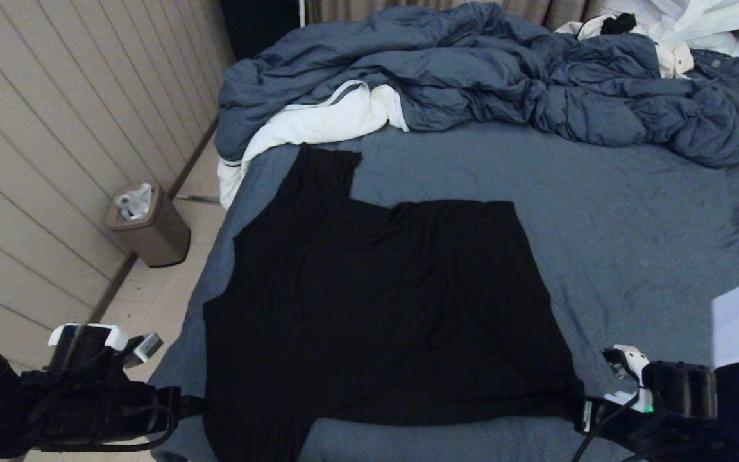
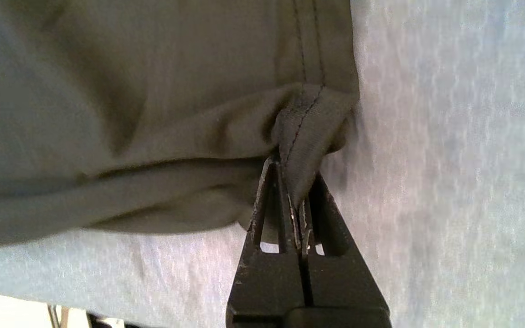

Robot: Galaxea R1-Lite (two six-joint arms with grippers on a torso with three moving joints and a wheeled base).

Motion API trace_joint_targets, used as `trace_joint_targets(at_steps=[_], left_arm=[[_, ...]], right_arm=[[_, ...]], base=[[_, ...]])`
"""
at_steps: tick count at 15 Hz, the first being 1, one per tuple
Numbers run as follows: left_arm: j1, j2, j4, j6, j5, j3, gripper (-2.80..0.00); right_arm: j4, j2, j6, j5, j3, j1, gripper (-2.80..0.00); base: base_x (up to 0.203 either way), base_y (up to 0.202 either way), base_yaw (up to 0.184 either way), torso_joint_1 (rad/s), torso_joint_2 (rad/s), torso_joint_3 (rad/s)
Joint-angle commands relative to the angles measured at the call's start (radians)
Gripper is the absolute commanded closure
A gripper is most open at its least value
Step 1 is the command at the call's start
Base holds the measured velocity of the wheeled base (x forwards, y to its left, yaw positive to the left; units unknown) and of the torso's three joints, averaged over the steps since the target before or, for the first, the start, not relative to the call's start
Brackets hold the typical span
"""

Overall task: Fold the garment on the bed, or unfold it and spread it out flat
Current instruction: Fold the black T-shirt

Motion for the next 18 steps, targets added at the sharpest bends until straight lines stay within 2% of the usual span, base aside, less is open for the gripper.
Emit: trace_joint_targets(at_steps=[1, 3, 8, 12, 17, 18], left_arm=[[0.001, 0.128, -0.164, 0.01, -0.002, 0.051, -2.8], [0.002, 0.186, -0.306, 0.021, -0.001, 0.075, -2.8], [-0.013, 0.209, -0.311, 0.021, -0.002, 0.036, -2.8], [-0.101, 0.207, -0.314, -0.003, 0.016, 0.015, -2.8], [-0.136, 0.205, -0.309, -0.027, 0.02, -0.014, -2.8], [-0.141, 0.206, -0.309, -0.027, 0.021, -0.01, -1.43]], right_arm=[[-0.047, -0.009, 0.0, 0.002, 0.01, -0.011, 0.0], [-0.047, -0.036, 0.004, 0.0, 0.012, -0.01, 0.0], [-0.047, -0.048, 0.007, -0.005, 0.0, -0.006, 0.0], [-0.047, -0.011, 0.004, -0.005, -0.042, -0.011, 0.0], [-0.047, -0.007, 0.003, -0.005, -0.051, -0.011, 0.0], [-0.047, -0.007, 0.003, -0.005, -0.051, -0.012, 0.0]], base=[[0.0, 0.0, 0.0, 0.0, 0.0, 0.0], [0.0, 0.0, 0.0, 0.0, 0.0, 0.0], [0.0, 0.0, 0.0, 0.0, 0.0, 0.0], [0.0, 0.0, 0.0, 0.0, 0.0, 0.0], [0.0, 0.0, 0.0, 0.0, 0.0, 0.0], [0.0, 0.0, 0.0, 0.0, 0.0, 0.0]])
